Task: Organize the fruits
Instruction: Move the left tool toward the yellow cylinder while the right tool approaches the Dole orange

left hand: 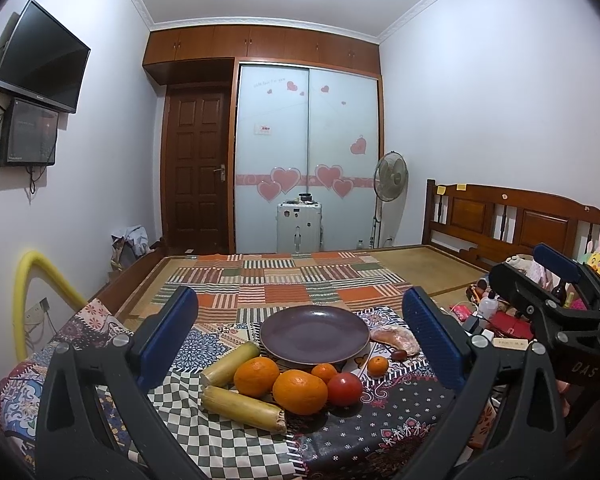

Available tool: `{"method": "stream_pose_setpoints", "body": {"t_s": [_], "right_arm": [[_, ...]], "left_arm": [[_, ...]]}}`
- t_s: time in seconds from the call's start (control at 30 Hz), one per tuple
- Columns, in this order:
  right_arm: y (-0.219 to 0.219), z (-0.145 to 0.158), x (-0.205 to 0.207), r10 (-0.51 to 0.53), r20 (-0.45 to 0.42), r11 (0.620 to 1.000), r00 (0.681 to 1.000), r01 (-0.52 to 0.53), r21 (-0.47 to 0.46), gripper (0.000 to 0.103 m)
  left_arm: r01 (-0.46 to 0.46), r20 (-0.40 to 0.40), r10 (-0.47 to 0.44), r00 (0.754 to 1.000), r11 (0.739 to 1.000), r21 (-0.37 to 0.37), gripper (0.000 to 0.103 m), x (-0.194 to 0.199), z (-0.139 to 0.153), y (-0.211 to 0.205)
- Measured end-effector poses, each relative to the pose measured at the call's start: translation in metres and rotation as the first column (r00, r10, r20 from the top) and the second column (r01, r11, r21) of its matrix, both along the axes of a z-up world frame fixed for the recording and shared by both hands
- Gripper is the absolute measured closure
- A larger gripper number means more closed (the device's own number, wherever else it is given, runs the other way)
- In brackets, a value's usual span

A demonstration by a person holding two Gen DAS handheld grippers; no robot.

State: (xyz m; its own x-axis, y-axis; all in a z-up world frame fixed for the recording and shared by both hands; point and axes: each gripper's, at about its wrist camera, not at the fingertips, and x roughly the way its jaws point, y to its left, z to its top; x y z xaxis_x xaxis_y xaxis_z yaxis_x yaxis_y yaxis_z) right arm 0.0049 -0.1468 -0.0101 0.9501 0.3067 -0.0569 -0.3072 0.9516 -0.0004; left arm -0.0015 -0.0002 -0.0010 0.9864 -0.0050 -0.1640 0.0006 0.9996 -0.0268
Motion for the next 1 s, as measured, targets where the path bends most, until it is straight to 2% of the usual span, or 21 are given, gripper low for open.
{"method": "stream_pose_setpoints", "body": {"t_s": [0.4, 0.57, 0.6, 0.67, 0.7, 0.87, 1.0], "right_arm": [[0.003, -0.002, 0.002, 0.003, -0.007, 1.000, 1.000, -0.003, -0.005, 0.000], [0.009, -0.020, 0.017, 0.014, -0.070, 1.000, 0.997, -0.015, -0.019, 0.000], [0.008, -0.020, 0.017, 0.014, -0.070, 1.000, 0.997, -0.015, -0.019, 0.000], [0.010, -0.031, 0.027, 0.019, -0.109, 0.999, 0.994, -0.022, -0.028, 0.000], [0.012, -0.042, 0.037, 0.021, -0.148, 0.999, 0.989, -0.028, -0.041, 0.002], [0.020, -0.072, 0.059, 0.030, -0.235, 0.995, 0.972, -0.051, -0.082, 0.013], [0.026, -0.084, 0.070, 0.042, -0.292, 0.991, 0.955, -0.077, -0.109, 0.029]], "left_arm": [[0.005, -0.003, -0.005, 1.000, 1.000, 0.001, 0.000, 0.002, -0.002, 0.001], [-0.005, -0.051, 0.005, 0.999, 1.000, 0.002, 0.000, 0.015, -0.014, 0.006], [-0.006, -0.067, 0.006, 0.998, 1.000, 0.002, 0.001, 0.018, -0.017, 0.008], [-0.011, -0.108, 0.012, 0.994, 1.000, 0.006, 0.014, 0.027, -0.027, 0.012], [-0.013, -0.134, 0.014, 0.991, 1.000, 0.011, 0.017, 0.032, -0.032, 0.013], [-0.011, -0.244, 0.014, 0.970, 1.000, 0.015, 0.024, 0.052, -0.062, 0.023], [-0.023, -0.308, 0.024, 0.951, 1.000, 0.007, 0.024, 0.067, -0.084, 0.031]]}}
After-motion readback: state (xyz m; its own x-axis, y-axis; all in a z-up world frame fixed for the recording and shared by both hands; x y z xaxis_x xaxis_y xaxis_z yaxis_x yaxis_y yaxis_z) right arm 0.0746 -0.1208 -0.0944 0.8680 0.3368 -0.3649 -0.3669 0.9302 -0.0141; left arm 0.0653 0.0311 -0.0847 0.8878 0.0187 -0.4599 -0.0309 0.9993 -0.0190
